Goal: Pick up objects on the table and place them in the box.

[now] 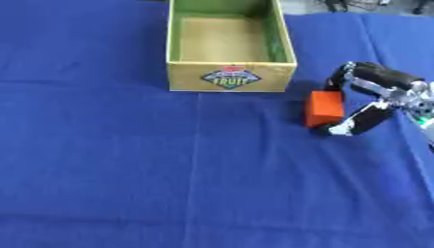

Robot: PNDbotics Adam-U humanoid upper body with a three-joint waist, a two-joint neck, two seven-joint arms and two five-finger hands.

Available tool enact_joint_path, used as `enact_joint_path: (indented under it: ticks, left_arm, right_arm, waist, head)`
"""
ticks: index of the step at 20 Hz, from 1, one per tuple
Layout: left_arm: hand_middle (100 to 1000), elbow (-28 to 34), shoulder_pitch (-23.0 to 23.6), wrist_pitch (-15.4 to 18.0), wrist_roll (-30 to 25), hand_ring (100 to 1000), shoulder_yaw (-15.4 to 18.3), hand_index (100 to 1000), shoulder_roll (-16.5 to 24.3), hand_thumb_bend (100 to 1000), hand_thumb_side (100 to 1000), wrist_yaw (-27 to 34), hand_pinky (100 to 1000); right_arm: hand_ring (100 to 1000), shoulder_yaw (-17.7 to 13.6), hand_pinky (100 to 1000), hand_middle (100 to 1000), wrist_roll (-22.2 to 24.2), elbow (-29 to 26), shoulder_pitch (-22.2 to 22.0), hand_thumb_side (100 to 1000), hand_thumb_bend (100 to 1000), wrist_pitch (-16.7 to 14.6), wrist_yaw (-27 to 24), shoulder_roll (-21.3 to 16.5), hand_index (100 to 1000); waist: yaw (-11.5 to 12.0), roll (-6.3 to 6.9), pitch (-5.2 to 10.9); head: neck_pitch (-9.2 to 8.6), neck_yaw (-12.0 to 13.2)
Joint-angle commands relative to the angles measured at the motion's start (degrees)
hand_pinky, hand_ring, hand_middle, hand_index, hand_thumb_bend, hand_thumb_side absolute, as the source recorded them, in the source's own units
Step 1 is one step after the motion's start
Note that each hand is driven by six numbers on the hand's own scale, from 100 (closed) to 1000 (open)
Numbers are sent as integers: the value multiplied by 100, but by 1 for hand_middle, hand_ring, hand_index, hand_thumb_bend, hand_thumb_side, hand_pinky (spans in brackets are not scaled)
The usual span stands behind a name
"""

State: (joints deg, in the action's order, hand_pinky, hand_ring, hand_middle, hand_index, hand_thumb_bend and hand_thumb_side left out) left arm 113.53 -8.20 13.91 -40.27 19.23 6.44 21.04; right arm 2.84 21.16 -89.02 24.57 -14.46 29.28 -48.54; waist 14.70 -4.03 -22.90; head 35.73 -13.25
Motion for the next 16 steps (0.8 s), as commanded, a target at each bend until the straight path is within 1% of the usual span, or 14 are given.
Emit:
enact_joint_path:
  ticks: [1, 2, 5, 7, 11, 16]
  left_arm:
    - [137, 106, -23, -18, 10, 128, 13, 410, 69, 100, 1000, -32, 100]
    - [137, 106, -20, -20, 12, 128, 14, 410, 74, 100, 1000, -32, 100]
    - [137, 106, -10, -33, 21, 128, 22, 411, 85, 100, 1000, -38, 100]
    - [137, 106, -7, -44, 25, 128, 23, 412, 93, 100, 1000, -42, 100]
    - [138, 106, 2, -56, 29, 128, 28, 412, 107, 100, 1000, -53, 100]
    - [137, 106, 22, -52, 29, 128, 33, 412, 129, 100, 1000, -69, 100]
  right_arm:
    - [612, -112, 674, 288, -33, -221, 31, 100, 100, 73, -236, -292, 302]
    - [611, -121, 673, 284, -58, -247, 28, 100, 100, 89, -303, -308, 295]
    - [591, -152, 660, 245, -185, -333, 22, 100, 100, 130, -484, -361, 220]
    - [585, -164, 657, 232, -263, -395, 26, 100, 100, 160, -614, -400, 194]
    - [576, -211, 655, 210, -305, -515, 49, 100, 100, 237, -934, -475, 166]
    - [570, -315, 655, 193, -409, -694, 109, 100, 100, 291, -1323, -654, 147]
  waist:
    - [-23, 19, 157]
    - [-31, 18, 164]
    - [-57, 7, 189]
    - [-74, 0, 203]
    - [-93, -15, 221]
    - [-88, -44, 235]
  head:
    - [-24, 14]
    - [-28, 18]
    - [-29, 28]
    - [-26, 32]
    - [-30, 40]
    - [-62, 43]
